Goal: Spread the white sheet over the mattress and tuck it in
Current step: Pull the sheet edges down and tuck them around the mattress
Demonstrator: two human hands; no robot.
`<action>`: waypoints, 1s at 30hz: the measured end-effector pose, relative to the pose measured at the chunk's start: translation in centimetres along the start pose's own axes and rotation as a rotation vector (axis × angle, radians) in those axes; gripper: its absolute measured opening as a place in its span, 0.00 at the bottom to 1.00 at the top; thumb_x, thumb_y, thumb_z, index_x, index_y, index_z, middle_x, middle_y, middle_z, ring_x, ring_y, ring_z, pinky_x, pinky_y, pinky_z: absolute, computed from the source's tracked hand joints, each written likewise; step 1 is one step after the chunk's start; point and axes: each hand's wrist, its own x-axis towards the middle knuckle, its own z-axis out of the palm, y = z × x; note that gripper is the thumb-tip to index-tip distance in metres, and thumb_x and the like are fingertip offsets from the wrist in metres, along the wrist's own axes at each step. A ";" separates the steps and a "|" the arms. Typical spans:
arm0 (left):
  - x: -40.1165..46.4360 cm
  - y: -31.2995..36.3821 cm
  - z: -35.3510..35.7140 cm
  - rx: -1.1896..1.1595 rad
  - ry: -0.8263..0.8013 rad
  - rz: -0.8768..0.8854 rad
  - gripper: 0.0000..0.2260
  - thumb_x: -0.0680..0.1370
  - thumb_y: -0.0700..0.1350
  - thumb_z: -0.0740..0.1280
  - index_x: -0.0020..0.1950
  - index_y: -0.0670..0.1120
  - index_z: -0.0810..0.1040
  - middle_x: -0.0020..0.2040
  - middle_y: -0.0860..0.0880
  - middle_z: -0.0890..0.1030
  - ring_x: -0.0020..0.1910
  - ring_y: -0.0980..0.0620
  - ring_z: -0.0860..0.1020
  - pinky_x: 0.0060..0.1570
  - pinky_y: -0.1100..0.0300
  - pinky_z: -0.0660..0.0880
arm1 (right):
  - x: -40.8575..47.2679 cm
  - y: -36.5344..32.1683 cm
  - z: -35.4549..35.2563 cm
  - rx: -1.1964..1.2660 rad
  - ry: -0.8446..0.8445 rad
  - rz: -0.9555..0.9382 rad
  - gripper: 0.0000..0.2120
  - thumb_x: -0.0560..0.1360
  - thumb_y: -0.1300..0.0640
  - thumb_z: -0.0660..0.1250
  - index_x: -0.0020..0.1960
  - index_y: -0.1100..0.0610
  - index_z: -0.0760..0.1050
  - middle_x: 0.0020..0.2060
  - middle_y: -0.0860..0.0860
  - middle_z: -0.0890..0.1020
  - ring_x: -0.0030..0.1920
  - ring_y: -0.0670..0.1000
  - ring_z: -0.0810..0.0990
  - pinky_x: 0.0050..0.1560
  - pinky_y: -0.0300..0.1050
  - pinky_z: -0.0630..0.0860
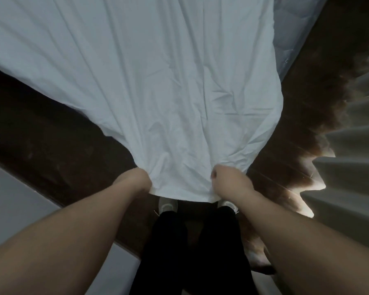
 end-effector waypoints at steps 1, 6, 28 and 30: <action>-0.2 -0.5 -0.3 0.074 -0.053 -0.023 0.12 0.82 0.40 0.64 0.61 0.39 0.81 0.46 0.46 0.80 0.50 0.45 0.82 0.50 0.55 0.79 | 0.5 -0.4 -1.2 0.091 0.156 0.001 0.13 0.80 0.56 0.58 0.61 0.50 0.75 0.59 0.52 0.79 0.56 0.57 0.79 0.52 0.50 0.75; 2.2 -0.3 -0.2 -0.146 0.211 0.081 0.10 0.79 0.48 0.62 0.51 0.44 0.79 0.51 0.45 0.83 0.48 0.43 0.82 0.47 0.53 0.79 | 3.7 0.6 -6.3 0.444 0.505 0.196 0.25 0.80 0.51 0.61 0.75 0.52 0.62 0.70 0.55 0.66 0.61 0.61 0.75 0.49 0.52 0.70; -4.2 16.9 -1.5 0.032 -0.191 0.487 0.20 0.83 0.47 0.62 0.76 0.51 0.69 0.64 0.50 0.82 0.54 0.52 0.85 0.53 0.58 0.78 | 0.1 16.8 -5.7 0.434 0.070 0.218 0.12 0.82 0.50 0.64 0.50 0.58 0.78 0.47 0.54 0.84 0.49 0.56 0.82 0.49 0.49 0.77; -7.3 19.7 -2.4 0.033 -0.065 0.494 0.20 0.83 0.50 0.62 0.75 0.50 0.70 0.62 0.52 0.83 0.55 0.54 0.84 0.56 0.58 0.76 | -1.8 17.0 -9.1 0.585 0.136 0.161 0.12 0.82 0.50 0.63 0.47 0.57 0.79 0.41 0.55 0.84 0.43 0.56 0.82 0.48 0.52 0.79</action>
